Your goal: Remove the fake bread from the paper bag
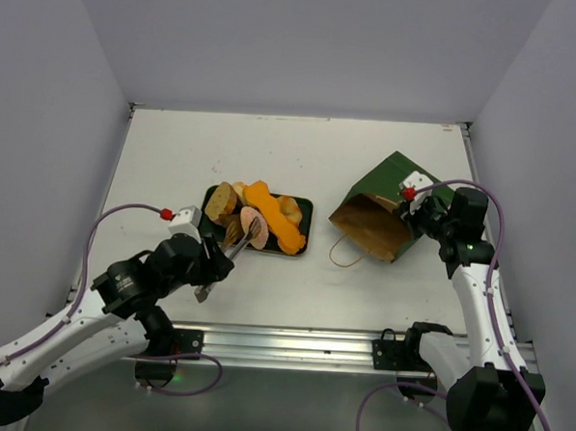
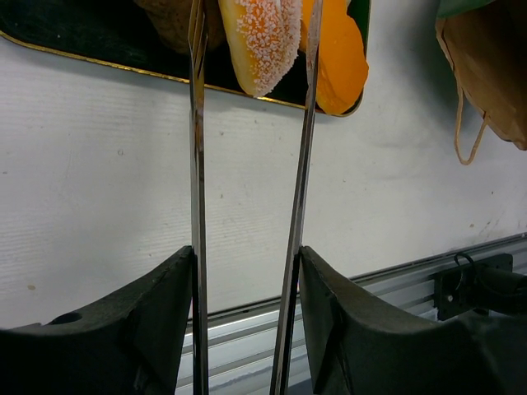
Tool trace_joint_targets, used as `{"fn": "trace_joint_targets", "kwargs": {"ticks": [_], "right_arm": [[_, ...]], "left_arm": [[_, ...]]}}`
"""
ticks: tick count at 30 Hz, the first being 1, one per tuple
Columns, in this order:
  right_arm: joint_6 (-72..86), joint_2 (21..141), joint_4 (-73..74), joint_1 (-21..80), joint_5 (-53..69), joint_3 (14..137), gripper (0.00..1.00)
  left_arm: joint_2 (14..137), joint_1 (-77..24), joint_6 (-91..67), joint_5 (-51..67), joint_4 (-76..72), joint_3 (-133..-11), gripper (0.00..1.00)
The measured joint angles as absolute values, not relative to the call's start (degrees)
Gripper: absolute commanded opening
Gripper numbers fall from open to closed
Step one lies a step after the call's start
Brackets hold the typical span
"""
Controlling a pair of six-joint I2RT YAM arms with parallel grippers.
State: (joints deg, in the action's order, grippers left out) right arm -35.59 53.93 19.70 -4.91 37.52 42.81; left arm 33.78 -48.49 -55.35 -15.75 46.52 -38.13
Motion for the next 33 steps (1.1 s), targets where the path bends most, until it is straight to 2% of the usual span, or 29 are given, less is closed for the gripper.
{"fn": "trace_joint_targets", "kwargs": {"ticks": [10, 18, 24, 33], "right_arm": [[-35.6, 53.9, 19.7, -4.9, 37.5, 42.8, 0.00], [-37.6, 53.9, 21.1, -5.0, 39.6, 42.9, 0.00], [-50.0, 54.1, 32.2, -5.0, 45.6, 45.7, 0.00], [-70.3, 58.3, 49.5, -5.0, 49.6, 57.2, 0.00]], "left_arm": [[32.8, -48.5, -55.4, -17.2, 50.0, -42.5, 0.52], [31.1, -48.5, -52.1, -18.7, 51.9, -52.6, 0.39], [30.6, -48.5, -47.7, -17.7, 51.3, -53.8, 0.37], [27.0, -48.4, -42.3, -13.3, 47.6, -49.9, 0.37]]}}
